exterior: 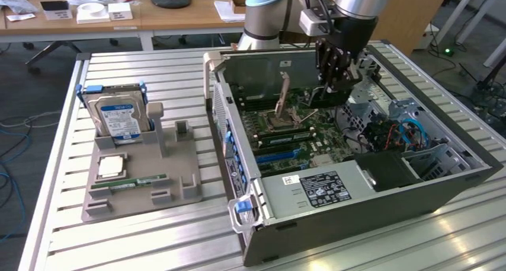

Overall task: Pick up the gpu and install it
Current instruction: 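Insert the gpu into the slot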

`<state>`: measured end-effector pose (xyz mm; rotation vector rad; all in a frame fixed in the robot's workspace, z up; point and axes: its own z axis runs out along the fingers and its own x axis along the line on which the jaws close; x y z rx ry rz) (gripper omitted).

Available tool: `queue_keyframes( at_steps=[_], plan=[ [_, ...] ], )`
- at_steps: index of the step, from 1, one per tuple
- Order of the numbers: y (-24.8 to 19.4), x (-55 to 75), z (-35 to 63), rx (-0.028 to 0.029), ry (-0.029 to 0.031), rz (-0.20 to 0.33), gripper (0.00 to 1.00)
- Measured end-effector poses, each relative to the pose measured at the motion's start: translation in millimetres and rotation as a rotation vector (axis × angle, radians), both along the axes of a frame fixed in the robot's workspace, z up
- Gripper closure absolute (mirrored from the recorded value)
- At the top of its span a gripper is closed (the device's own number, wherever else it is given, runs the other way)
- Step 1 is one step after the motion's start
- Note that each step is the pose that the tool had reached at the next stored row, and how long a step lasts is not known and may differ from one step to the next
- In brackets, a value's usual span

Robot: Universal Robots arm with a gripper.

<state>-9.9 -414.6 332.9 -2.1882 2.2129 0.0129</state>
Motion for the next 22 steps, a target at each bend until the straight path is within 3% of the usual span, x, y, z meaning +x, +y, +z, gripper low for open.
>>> queue_keyframes(
  at_steps=[22],
  plan=[
    [0.0,-16.9,-29.8,0.0001,0.0002,0.0,0.74]
  ],
)
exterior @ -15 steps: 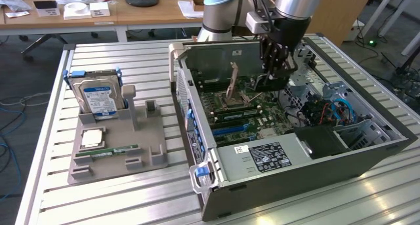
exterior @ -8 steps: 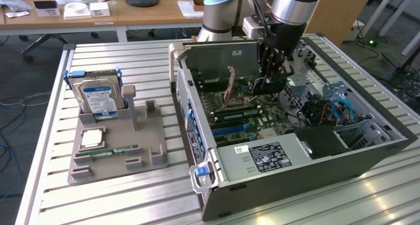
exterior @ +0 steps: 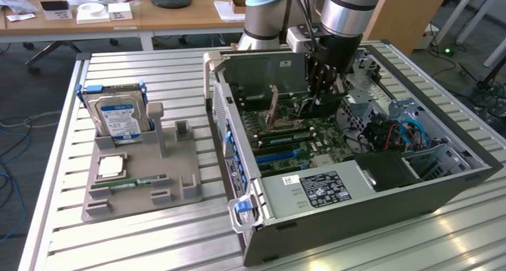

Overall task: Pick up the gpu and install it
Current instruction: 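Insert the gpu into the slot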

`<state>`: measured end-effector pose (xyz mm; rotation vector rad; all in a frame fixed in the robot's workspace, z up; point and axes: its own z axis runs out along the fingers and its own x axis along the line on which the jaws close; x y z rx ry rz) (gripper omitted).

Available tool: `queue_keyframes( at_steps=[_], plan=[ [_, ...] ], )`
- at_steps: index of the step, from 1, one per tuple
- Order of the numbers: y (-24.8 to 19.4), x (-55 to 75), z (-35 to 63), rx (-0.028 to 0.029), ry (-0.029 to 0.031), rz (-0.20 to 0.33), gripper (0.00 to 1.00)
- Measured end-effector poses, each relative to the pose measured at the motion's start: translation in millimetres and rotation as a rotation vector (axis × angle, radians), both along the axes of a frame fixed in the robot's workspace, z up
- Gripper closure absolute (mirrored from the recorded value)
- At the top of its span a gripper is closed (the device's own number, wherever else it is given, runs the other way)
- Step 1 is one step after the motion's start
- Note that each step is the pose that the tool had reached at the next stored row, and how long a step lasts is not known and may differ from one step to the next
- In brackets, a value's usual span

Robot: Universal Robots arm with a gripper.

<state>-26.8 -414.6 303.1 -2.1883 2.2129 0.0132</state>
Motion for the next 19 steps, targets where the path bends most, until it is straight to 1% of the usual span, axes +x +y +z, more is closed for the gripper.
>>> queue_keyframes(
  at_steps=[12,19],
  plan=[
    [0.0,-6.2,-6.8,0.0,0.0003,0.0,0.74],
    [0.0,-7.9,-14.4,0.0001,0.0003,0.0,0.74]
  ],
)
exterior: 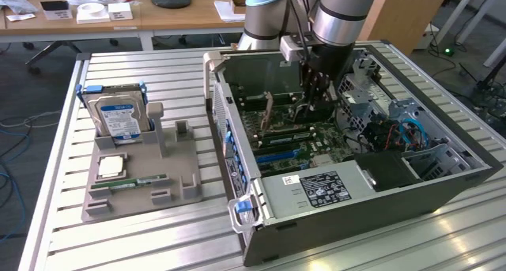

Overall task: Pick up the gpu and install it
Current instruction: 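Insert the gpu into the slot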

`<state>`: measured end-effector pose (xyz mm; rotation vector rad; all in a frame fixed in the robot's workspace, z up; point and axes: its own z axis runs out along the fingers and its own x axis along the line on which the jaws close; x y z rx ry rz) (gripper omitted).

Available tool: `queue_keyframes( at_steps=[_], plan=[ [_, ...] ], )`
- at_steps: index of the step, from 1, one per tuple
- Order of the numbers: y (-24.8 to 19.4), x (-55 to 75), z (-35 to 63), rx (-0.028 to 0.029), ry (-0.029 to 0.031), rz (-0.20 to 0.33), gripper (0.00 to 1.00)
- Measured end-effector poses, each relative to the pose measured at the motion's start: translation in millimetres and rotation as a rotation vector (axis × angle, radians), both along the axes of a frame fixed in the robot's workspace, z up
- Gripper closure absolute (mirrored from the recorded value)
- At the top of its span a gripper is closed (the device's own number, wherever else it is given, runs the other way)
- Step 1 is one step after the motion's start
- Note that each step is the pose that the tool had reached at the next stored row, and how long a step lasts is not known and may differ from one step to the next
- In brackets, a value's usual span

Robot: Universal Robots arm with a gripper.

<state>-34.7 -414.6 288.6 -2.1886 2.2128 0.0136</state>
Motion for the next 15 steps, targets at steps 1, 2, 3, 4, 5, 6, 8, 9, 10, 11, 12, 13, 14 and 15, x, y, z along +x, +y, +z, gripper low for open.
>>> queue_keyframes(
  at_steps=[1,2,3,4,5,6,8,9,10,11,12,13,14,15],
  plan=[
    [0.0,0.0,-0.4,-0.0001,0.0,0.0,0.74],
    [0.0,0.0,-0.4,-0.0003,0.0001,0.0,0.74],
    [0.0,-0.1,-0.4,-0.0004,0.0002,0.0,0.74],
    [0.0,-0.1,-0.4,-0.0003,0.0001,0.0,0.74],
    [0.0,-0.1,-0.5,-0.0002,0.0001,0.0,0.74],
    [0.0,-0.1,-0.5,-0.0001,0.0,0.0,0.74],
    [0.0,-0.1,-0.5,-0.0001,0.0001,0.0,0.74],
    [0.0,-0.1,-0.5,-0.0001,0.0001,0.0,0.74],
    [0.0,-0.1,-0.5,-0.0001,0.0001,0.0,0.74],
    [0.0,-0.2,-0.6,-0.0001,0.0,0.0,0.74],
    [0.0,-0.5,-0.7,-0.0001,0.0,0.0,0.74],
    [0.0,-1.0,-0.8,-0.0001,0.0001,0.0,0.74],
    [0.0,-1.8,-0.9,-0.0001,0.0,0.0,0.74],
    [0.0,-2.9,-1.0,0.0,0.0,0.0,0.74]
  ],
)
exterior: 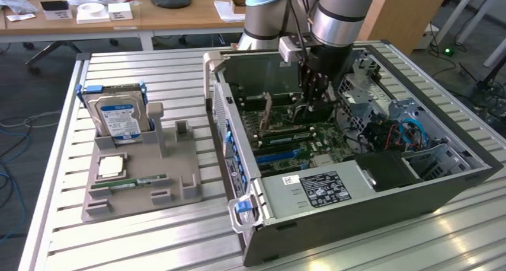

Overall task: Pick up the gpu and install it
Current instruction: 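Insert the gpu into the slot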

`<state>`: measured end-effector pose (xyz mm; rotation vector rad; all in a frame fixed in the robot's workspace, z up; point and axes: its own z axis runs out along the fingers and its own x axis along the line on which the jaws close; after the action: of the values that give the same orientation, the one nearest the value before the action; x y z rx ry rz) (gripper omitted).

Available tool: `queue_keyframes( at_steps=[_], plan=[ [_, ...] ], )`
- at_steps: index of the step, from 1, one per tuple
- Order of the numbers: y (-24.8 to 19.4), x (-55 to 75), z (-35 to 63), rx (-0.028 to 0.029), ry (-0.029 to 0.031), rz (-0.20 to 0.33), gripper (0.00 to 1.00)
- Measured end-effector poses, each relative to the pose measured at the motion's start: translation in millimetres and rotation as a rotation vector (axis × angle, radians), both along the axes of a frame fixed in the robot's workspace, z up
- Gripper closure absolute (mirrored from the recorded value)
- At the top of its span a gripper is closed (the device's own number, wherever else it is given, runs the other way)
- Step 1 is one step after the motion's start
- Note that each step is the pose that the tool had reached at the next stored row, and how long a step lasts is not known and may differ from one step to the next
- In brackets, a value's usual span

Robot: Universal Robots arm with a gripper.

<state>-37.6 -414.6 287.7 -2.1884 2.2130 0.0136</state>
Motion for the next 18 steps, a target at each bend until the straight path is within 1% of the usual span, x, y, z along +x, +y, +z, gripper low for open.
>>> queue_keyframes(
  at_steps=[6,14,18],
  plan=[
    [-0.3,-3.1,0.0,-0.0002,0.0001,0.0,0.74],
    [-5.8,-3.7,-0.1,-0.0001,0.0,0.0,0.74],
    [-7.6,-4.2,-0.1,-0.0001,0.0,0.0,0.74]
  ],
)
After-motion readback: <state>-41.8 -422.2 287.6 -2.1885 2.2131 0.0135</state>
